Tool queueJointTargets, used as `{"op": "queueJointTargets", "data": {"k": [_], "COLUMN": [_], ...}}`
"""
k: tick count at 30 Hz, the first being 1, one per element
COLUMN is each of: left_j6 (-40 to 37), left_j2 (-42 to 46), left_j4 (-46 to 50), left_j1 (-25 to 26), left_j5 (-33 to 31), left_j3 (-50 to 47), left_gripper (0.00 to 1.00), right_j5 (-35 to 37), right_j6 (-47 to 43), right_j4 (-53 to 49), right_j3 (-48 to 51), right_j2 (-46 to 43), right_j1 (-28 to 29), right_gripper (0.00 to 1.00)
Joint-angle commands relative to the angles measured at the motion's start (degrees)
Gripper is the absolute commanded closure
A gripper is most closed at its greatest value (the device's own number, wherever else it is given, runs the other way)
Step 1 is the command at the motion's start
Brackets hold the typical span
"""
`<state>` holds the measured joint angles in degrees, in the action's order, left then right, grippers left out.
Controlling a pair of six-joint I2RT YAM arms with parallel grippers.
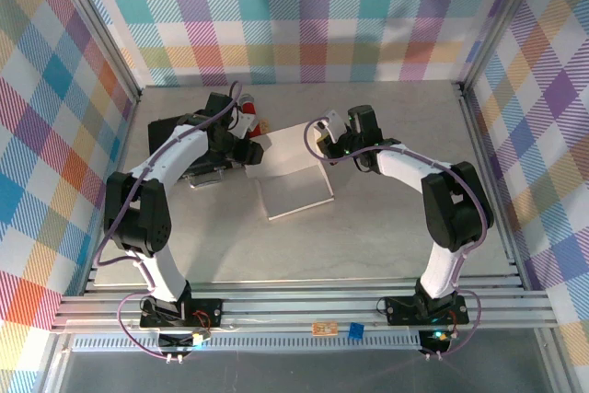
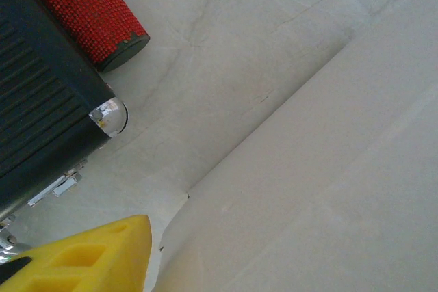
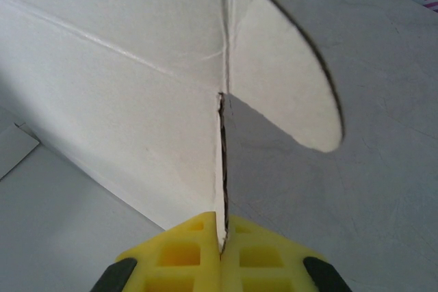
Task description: Fold the paper box
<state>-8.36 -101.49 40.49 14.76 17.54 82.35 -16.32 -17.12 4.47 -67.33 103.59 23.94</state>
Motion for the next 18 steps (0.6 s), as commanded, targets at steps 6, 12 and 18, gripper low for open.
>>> {"op": "queueJointTargets", "data": {"k": [6,12,18], "left_j6": [-0.6,-1.2,0.2], "left_j2": [3.0,4.1,3.1], "left_j4": [4.9,5.7,5.0], "left_j1": [0.0,0.0,0.0], "left_j5": [-2.5,-4.1,-4.3], "left_j3": [-0.3,-1.5,-0.7], "left_gripper": [0.48,0.64,0.72], "right_j5": [-0.1,-0.2,-0.1], "right_j6": [0.8,1.2,1.6], "right_j4": [-0.3,-0.3,-0.1], "right_j3": [-2.4,-2.6,-2.8], "right_j2": [1.3,1.7,1.9], "right_j1": [-0.3,-0.3,-0.3], "right_gripper": [1.0,1.0,1.0]}}
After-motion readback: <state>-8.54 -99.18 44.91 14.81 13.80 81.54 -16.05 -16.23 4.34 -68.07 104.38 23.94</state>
